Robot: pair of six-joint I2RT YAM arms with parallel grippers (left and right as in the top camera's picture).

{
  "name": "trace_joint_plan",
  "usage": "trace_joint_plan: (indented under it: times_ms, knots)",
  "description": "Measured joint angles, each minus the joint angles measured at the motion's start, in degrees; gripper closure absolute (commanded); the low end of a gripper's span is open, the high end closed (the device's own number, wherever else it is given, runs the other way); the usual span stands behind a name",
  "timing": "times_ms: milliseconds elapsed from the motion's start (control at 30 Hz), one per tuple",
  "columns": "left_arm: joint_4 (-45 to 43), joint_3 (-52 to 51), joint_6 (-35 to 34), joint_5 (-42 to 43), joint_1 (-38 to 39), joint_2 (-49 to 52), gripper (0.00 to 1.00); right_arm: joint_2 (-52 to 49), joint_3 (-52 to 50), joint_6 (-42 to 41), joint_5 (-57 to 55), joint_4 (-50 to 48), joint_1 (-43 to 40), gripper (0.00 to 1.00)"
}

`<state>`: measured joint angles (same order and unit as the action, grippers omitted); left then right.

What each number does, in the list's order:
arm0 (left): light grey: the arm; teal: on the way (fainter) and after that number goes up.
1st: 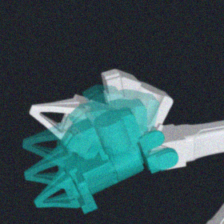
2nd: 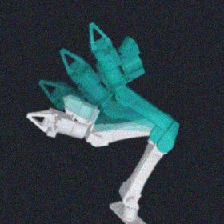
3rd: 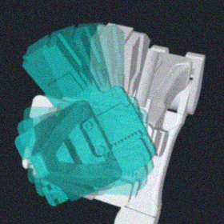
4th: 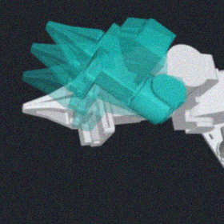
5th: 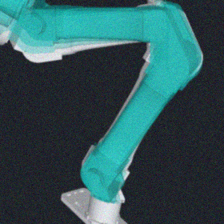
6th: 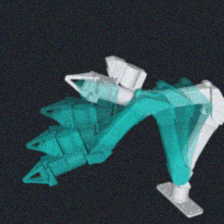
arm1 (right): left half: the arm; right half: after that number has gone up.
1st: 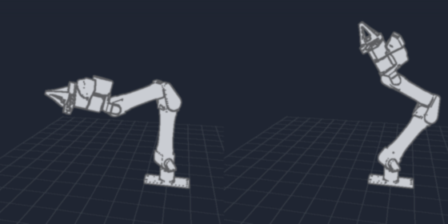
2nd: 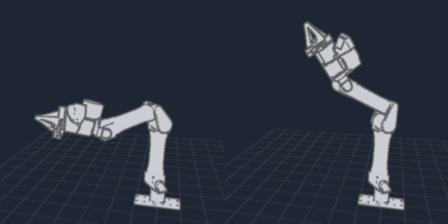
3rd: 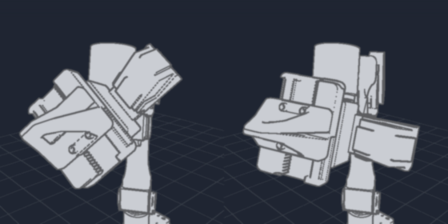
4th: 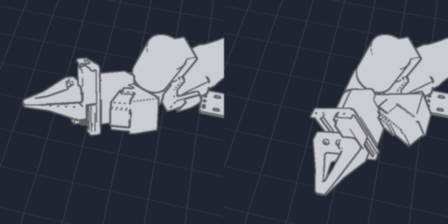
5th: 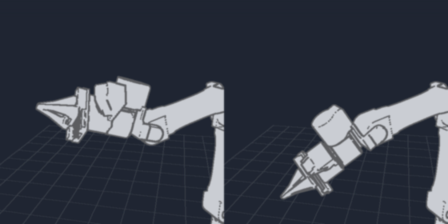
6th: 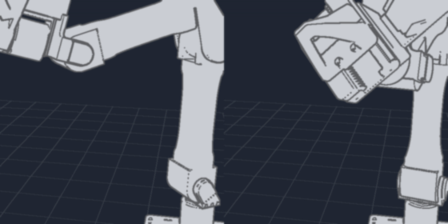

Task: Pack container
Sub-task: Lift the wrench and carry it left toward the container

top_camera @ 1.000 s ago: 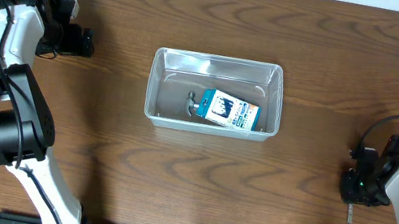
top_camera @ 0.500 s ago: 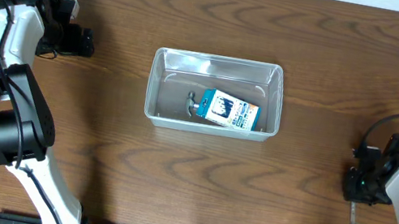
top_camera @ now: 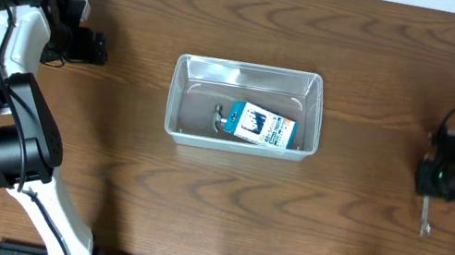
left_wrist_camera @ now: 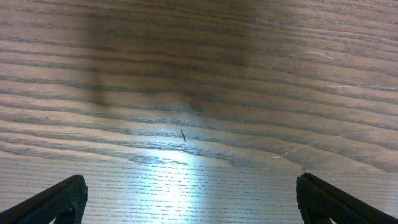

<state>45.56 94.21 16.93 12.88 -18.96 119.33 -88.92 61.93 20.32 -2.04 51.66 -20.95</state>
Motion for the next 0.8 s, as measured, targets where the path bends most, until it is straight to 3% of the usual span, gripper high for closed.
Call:
trace_joint_plan:
  times_ms: [200, 400, 800]
  knots:
    - [0.0, 0.0, 0.0, 0.0, 0.0, 0.0, 0.02, -0.1, 13.2, -0.3, 2.1, 3.3, 7.8, 0.99]
    - [0.0, 0.0, 0.0, 0.0, 0.0, 0.0, 0.02, -0.1, 24.0, 0.0, 5.9, 1.1, 20.9, 0.99]
    - [0.0, 0.0, 0.0, 0.0, 0.0, 0.0, 0.02, -0.1, 27.3, 9.1, 8.3, -11.8, 41.0, 0.99]
